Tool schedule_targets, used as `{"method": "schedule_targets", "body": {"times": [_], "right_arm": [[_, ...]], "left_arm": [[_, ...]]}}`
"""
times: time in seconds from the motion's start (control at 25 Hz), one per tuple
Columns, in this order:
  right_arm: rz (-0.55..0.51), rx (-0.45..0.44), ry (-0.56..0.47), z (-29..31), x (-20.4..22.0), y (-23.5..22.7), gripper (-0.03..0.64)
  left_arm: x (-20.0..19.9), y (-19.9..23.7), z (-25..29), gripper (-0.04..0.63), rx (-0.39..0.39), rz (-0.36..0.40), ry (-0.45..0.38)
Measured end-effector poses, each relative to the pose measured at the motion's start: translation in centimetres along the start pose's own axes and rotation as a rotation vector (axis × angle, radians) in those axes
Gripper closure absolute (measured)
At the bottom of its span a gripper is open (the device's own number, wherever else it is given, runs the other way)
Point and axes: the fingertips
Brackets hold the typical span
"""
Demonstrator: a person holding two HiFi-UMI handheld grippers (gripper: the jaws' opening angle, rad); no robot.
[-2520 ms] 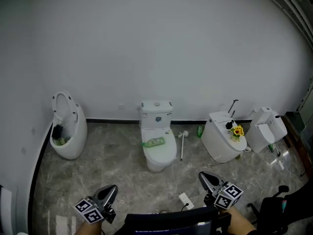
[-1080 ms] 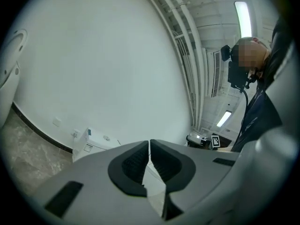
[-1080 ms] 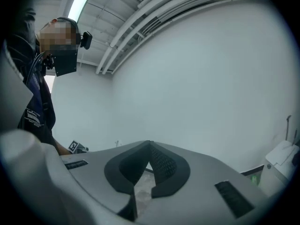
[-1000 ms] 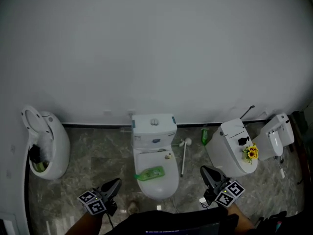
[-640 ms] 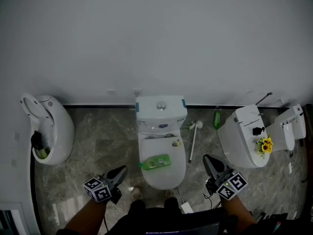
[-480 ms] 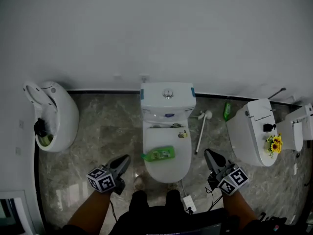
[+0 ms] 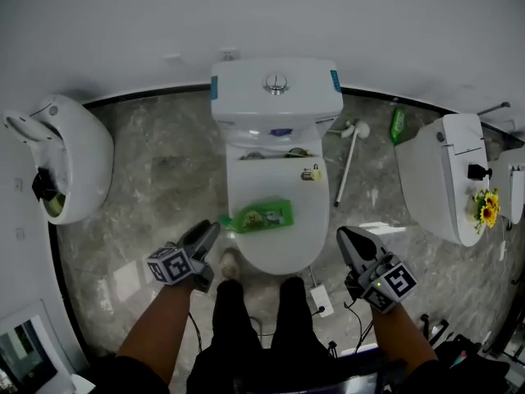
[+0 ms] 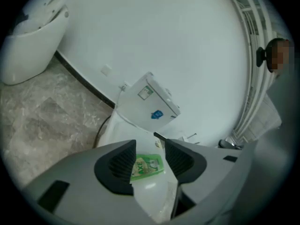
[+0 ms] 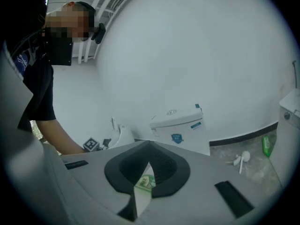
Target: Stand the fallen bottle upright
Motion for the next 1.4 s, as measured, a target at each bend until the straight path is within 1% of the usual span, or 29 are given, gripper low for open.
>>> {"method": "schedule_targets", "body": {"times": [0.12, 0.16, 0.24, 0.36, 0.4, 0.48, 0.6, 0.8, 0.88, 0.92, 1.0, 1.04, 1.24, 1.4], "right_arm": [[0.039, 0.004, 0.016, 1.4, 5.1, -2.2, 0.591], [0.050, 0.012, 0.013, 1.9, 6.4, -3.0, 0.591], [0.062, 0.031, 0.001, 2.8, 8.6, -4.6, 0.591], [0.071, 0.046, -0.003, 3.8, 11.4, -6.4, 0.591], [0.075, 0.050, -0.004, 4.0, 12.2, -6.8, 0.591], [0.084, 0.054, -0.007, 4.2, 13.5, -7.7, 0.591], [0.090, 0.054, -0.008, 4.3, 15.0, -8.3, 0.591], [0.103, 0.044, 0.003, 4.3, 16.1, -8.6, 0.591], [0.107, 0.046, 0.005, 4.2, 16.4, -8.9, 0.591], [0.109, 0.048, 0.006, 4.2, 16.5, -8.9, 0.591], [0.107, 0.049, 0.009, 4.1, 16.7, -8.9, 0.591], [0.105, 0.050, 0.011, 4.2, 16.8, -8.8, 0.591], [0.098, 0.043, 0.014, 4.3, 16.4, -7.9, 0.591], [0.094, 0.044, 0.008, 4.4, 15.7, -7.4, 0.591]], "left_arm": [[2.0, 6.2, 3.7, 0.341, -0.049, -0.166, -0.059], [2.6, 8.0, 4.8, 0.333, -0.063, -0.207, -0.072], [4.2, 11.4, 7.1, 0.308, -0.092, -0.261, -0.071], [7.5, 15.0, 10.1, 0.273, -0.115, -0.312, -0.035], [8.5, 15.6, 10.9, 0.263, -0.114, -0.321, -0.022], [10.3, 16.1, 12.5, 0.262, -0.105, -0.333, -0.004], [12.1, 16.4, 14.3, 0.262, -0.087, -0.357, 0.000], [12.5, 16.6, 15.9, 0.262, -0.055, -0.418, -0.026], [12.1, 16.2, 16.3, 0.302, -0.038, -0.424, -0.032], [11.9, 16.1, 16.4, 0.339, -0.038, -0.427, -0.038], [11.7, 16.3, 16.4, 0.388, -0.037, -0.441, -0.058], [11.6, 16.3, 16.3, 0.400, -0.034, -0.444, -0.065], [10.1, 15.2, 15.5, 0.412, -0.041, -0.405, -0.094], [7.8, 13.9, 15.0, 0.420, -0.063, -0.368, -0.120]]}}
Point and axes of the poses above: the fingertips, and each gripper's own axes: z forward along the fingers, y to its left, x out of its underside, and after that the axes turned 3 degrees about -x, right-handed
